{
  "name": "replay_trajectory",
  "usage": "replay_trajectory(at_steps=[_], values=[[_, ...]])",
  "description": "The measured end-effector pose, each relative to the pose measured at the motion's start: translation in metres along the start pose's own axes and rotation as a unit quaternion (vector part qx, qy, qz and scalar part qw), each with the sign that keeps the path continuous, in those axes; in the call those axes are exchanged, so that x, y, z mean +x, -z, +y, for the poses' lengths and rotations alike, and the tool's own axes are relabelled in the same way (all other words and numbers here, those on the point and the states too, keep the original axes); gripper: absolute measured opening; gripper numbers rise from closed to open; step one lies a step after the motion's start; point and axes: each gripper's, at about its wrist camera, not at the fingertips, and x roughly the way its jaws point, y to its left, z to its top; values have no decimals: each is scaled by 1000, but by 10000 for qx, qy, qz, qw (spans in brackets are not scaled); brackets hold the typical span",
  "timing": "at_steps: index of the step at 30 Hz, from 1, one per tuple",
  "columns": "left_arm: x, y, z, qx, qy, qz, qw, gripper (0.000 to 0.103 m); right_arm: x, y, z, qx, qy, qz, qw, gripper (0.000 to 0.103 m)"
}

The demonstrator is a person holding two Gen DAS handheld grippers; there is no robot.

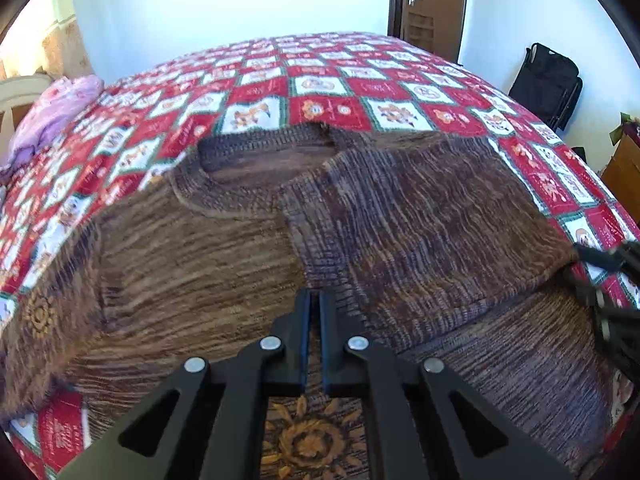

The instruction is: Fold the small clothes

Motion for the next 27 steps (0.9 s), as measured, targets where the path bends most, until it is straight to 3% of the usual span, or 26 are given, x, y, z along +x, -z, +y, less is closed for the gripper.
replay_trajectory(at_steps=[3, 6, 8, 10, 12, 17, 23, 27], values=[[-5, 0, 4, 11, 24, -14, 10000, 7, -17, -13, 6, -7, -220, -306, 9993, 64], [-8, 2, 8, -67, 27, 1, 10000, 17, -8, -24, 13, 75, -442, -392, 9982, 64], [-11, 5, 12, -120, -2, 1, 9999, 29, 12, -27, 12, 258, -539, -153, 9981, 64], [-17, 9, 20, -169, -136, -46, 9998, 52, 35, -21, 10, 490, -755, 255, 9956, 64], [-31, 16, 37, -238, -291, -203, 9991, 59, 46, -9, 11, 503, -801, 558, 9940, 64], [-65, 37, 96, -408, -810, -405, 9951, 68, 18, -17, 25, 125, -625, 468, 9969, 64], [-94, 77, 196, -977, -1796, -355, 9782, 71, 4, -64, 72, -143, -1246, -30, 9921, 64], [-108, 108, 258, -1598, -2333, -227, 9589, 71, 29, -78, 114, -363, -1429, -34, 9891, 64]])
